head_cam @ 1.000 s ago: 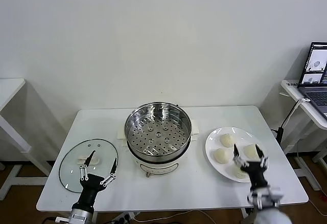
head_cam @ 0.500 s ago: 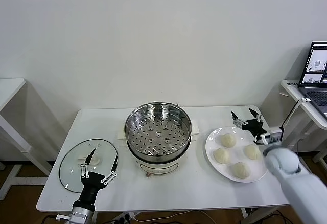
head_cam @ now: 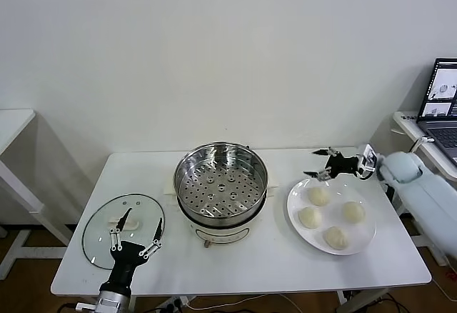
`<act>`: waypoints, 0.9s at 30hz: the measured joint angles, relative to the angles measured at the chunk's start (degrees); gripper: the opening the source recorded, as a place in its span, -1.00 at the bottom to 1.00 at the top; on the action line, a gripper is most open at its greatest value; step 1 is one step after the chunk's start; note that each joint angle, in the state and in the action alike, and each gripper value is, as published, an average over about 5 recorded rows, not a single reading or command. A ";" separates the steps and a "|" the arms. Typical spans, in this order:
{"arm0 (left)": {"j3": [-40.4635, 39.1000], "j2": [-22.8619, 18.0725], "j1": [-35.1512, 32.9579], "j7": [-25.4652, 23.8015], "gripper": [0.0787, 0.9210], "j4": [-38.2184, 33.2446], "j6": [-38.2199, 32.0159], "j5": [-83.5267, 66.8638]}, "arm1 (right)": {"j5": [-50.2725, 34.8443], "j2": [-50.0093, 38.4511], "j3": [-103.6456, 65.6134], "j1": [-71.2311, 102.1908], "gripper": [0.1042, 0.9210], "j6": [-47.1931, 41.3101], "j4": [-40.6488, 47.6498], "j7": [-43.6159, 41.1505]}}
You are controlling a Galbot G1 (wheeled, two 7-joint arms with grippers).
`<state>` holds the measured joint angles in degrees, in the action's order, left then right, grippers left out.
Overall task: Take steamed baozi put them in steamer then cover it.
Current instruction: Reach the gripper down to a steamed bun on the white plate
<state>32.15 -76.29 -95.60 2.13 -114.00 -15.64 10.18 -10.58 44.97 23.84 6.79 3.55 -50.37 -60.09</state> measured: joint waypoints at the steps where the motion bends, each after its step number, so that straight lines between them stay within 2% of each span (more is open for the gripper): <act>1: 0.05 -0.06 -0.06 0.03 0.77 -0.02 0.00 0.02 | 1.52 0.48 1.15 -0.95 0.76 0.20 0.89 -1.18; 13: 0.90 -0.33 -0.61 0.28 0.77 -0.39 0.15 0.07 | 14.72 6.51 8.63 -6.97 0.76 2.55 8.98 -7.99; 27: 1.06 -0.56 -0.62 0.40 0.77 -0.24 0.26 0.07 | 22.56 10.91 10.81 -8.16 0.76 4.31 13.74 -9.66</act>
<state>33.22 -76.85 -96.21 2.53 -114.24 -15.38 10.24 11.98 55.88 34.65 -1.38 7.86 -36.63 -69.75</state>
